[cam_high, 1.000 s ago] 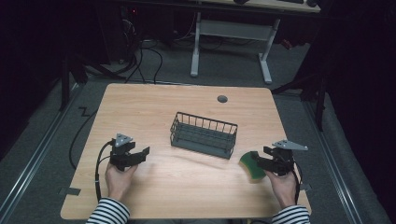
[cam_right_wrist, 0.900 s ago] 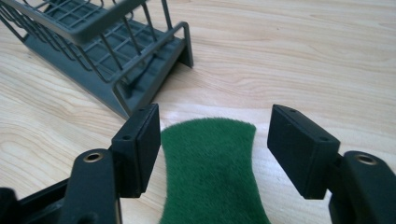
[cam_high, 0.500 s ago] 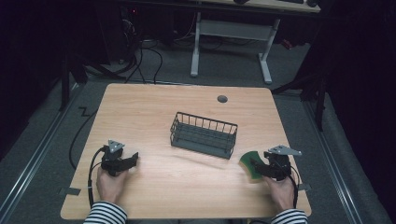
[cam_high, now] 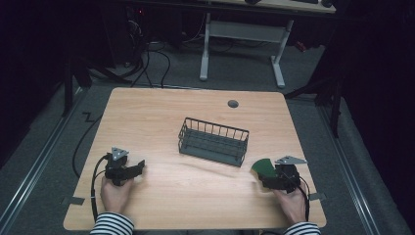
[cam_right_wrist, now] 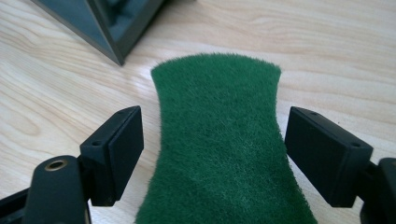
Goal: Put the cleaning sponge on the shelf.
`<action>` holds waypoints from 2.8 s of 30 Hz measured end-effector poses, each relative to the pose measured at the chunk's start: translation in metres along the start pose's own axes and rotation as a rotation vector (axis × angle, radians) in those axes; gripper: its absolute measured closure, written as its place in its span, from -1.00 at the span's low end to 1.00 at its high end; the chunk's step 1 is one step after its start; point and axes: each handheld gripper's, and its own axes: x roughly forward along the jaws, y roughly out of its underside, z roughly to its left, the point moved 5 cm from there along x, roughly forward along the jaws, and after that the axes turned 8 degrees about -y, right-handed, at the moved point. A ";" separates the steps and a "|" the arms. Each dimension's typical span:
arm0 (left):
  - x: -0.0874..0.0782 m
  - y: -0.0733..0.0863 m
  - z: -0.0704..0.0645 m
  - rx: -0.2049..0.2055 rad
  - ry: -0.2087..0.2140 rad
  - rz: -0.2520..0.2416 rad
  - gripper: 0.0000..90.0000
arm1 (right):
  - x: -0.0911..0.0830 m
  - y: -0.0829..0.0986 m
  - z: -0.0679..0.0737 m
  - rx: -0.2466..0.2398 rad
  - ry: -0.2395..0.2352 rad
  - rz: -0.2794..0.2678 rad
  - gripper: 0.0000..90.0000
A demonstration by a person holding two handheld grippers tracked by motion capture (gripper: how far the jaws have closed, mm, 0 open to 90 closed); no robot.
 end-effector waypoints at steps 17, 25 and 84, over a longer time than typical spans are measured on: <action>0.000 -0.001 0.003 -0.040 0.020 -0.009 -0.38 | 0.007 0.004 -0.005 0.029 -0.004 0.049 -0.38; 0.000 -0.001 0.004 -0.046 0.024 -0.009 -0.38 | -0.001 -0.002 -0.006 0.047 -0.021 0.011 -0.38; 0.003 -0.001 -0.004 0.048 -0.042 0.008 -0.40 | -0.034 -0.120 0.027 -0.097 -0.087 -0.108 -0.37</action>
